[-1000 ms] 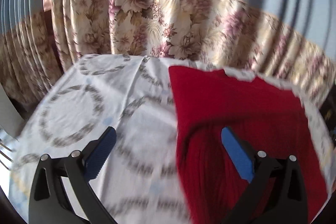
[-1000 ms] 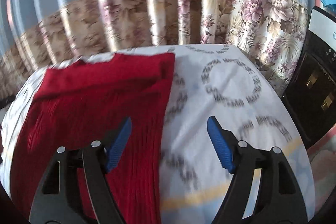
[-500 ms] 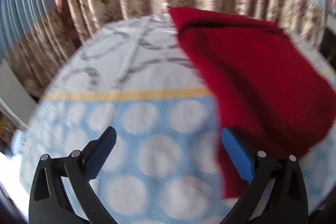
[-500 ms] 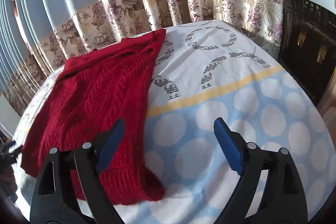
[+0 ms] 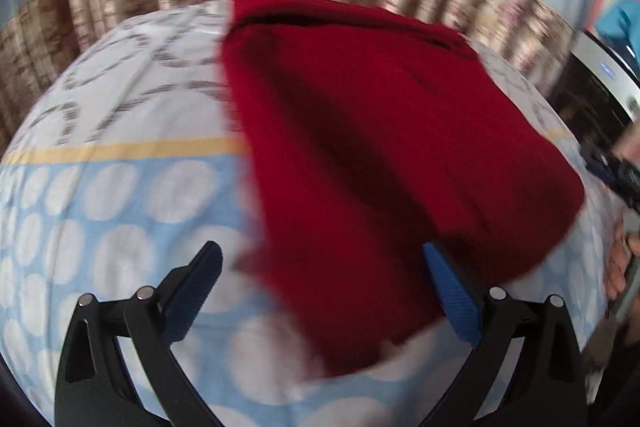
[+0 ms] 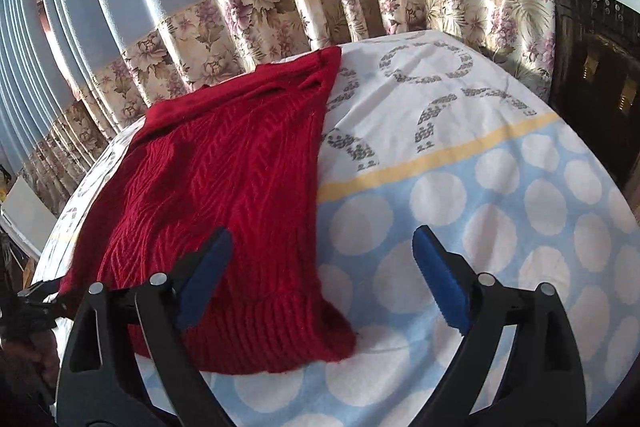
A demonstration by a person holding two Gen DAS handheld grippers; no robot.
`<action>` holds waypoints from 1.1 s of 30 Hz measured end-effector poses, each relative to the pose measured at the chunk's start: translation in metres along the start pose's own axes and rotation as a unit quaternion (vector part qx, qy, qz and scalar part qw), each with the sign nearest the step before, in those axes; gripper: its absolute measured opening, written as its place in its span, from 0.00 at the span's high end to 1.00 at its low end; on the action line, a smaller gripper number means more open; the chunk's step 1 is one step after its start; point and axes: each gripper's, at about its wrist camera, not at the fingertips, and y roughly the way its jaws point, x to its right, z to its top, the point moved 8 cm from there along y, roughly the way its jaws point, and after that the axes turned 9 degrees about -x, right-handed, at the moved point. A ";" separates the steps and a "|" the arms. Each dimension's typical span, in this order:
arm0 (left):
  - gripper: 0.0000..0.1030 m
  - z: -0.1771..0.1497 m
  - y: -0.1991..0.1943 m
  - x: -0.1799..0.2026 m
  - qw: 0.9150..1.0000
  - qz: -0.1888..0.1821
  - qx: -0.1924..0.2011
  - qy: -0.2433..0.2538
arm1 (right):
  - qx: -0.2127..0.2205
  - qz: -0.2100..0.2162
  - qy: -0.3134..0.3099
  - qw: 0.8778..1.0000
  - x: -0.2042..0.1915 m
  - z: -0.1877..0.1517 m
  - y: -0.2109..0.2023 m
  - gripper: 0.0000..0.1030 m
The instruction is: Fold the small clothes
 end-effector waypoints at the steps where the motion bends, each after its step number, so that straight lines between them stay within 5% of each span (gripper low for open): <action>1: 0.13 -0.001 0.001 0.003 1.000 0.008 0.006 0.003 | -0.002 -0.001 -0.001 1.000 0.000 -0.002 0.001 0.11; 2: 0.26 -0.001 0.000 0.004 1.000 0.010 0.012 0.003 | -0.003 -0.003 0.000 1.000 0.000 -0.003 0.001 0.11; 9: 0.53 0.005 -0.024 -0.030 0.998 -0.005 0.052 -0.047 | -0.009 -0.001 0.000 1.000 0.001 -0.010 -0.005 0.11; 12: 0.75 0.005 -0.031 -0.043 0.996 -0.016 0.057 -0.067 | -0.016 0.003 -0.008 1.000 -0.005 -0.017 -0.006 0.11; 15: 0.80 -0.001 -0.026 -0.040 0.997 -0.020 0.039 -0.066 | -0.030 0.008 -0.015 0.999 -0.013 -0.027 -0.003 0.11; 16: 0.79 -0.002 -0.024 -0.037 0.997 -0.015 0.035 -0.060 | -0.034 0.010 -0.017 0.999 -0.016 -0.030 -0.001 0.11; 18: 0.58 -0.004 -0.021 -0.030 0.999 -0.001 0.025 -0.040 | -0.041 0.011 -0.022 0.999 -0.020 -0.034 0.003 0.11; 19: 0.19 -0.004 -0.017 -0.024 0.999 -0.008 0.013 -0.032 | -0.042 0.008 -0.025 0.999 -0.023 -0.035 0.005 0.12; 20: 0.02 -0.006 -0.012 -0.020 0.999 -0.014 -0.001 -0.029 | -0.044 0.001 -0.030 0.999 -0.024 -0.036 0.006 0.15; 25: 0.02 -0.014 -0.002 -0.008 0.999 0.037 -0.013 0.010 | -0.051 -0.026 -0.048 0.997 -0.027 -0.036 0.012 0.36; 30: 0.02 -0.014 0.002 -0.007 0.999 0.046 -0.024 0.008 | -0.063 -0.031 -0.069 0.995 -0.031 -0.039 0.018 0.51; 33: 0.02 -0.014 0.004 -0.004 0.998 0.051 -0.024 0.022 | -0.062 -0.025 -0.068 0.995 -0.031 -0.038 0.019 0.77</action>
